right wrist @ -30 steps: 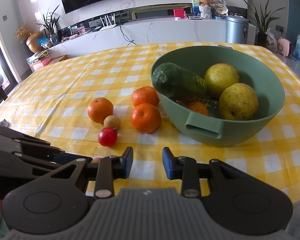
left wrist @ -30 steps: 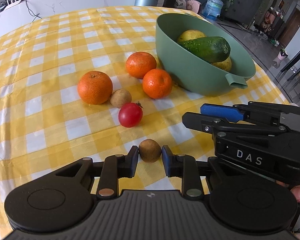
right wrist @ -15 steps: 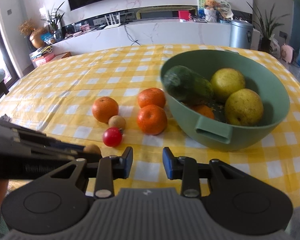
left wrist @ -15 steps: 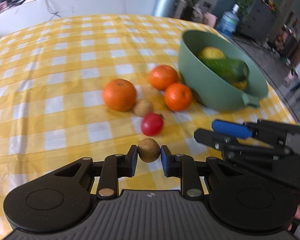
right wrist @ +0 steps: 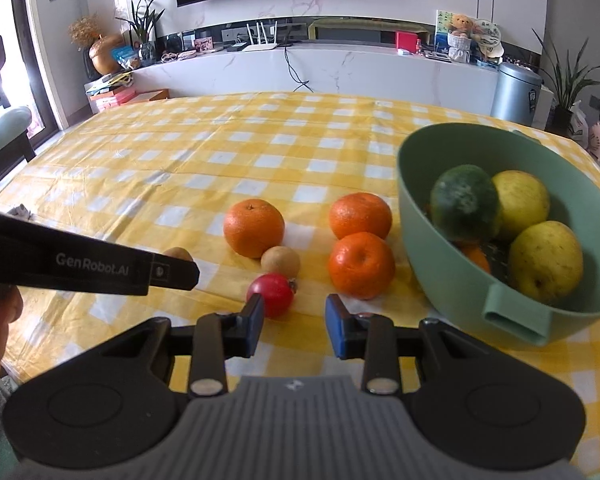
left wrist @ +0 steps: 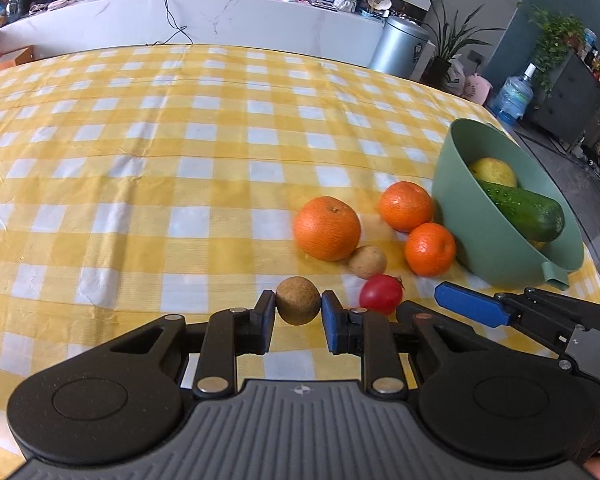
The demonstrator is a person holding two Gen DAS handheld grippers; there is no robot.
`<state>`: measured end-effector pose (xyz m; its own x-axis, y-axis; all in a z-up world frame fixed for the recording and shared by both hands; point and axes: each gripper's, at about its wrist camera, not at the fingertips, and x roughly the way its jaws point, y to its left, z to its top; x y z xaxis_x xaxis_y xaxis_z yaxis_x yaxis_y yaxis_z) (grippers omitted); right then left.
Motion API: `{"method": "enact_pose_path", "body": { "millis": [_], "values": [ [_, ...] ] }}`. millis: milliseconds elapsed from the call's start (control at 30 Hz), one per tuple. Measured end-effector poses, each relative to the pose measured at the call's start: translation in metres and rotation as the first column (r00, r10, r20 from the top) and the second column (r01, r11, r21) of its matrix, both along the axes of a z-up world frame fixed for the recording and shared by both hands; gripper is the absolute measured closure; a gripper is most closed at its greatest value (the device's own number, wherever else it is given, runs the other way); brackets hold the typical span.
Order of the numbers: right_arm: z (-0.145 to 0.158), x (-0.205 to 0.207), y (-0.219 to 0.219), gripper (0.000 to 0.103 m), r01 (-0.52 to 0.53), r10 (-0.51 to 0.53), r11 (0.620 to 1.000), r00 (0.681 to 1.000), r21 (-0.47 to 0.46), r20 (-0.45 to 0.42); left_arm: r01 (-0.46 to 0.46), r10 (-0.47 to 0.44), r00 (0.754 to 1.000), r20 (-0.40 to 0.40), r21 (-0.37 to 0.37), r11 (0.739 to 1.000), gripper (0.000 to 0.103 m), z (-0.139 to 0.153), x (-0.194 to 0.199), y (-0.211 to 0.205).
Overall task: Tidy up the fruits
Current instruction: 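Grasp the red cherry tomato with the right tool while the left tool holds the kiwi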
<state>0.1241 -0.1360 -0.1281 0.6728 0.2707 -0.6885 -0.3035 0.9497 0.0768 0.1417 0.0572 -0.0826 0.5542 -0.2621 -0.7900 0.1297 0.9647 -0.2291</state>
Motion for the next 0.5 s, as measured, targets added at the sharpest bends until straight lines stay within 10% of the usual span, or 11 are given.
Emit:
{"method": "enact_pose_path", "body": {
  "millis": [500],
  "values": [
    [-0.015,0.017,0.015,0.072,-0.039,0.040,0.999,0.998,0.031,-0.044,0.000,0.000,1.000,-0.016,0.018,1.000,0.076,-0.006,0.004,-0.001]
  ]
}}
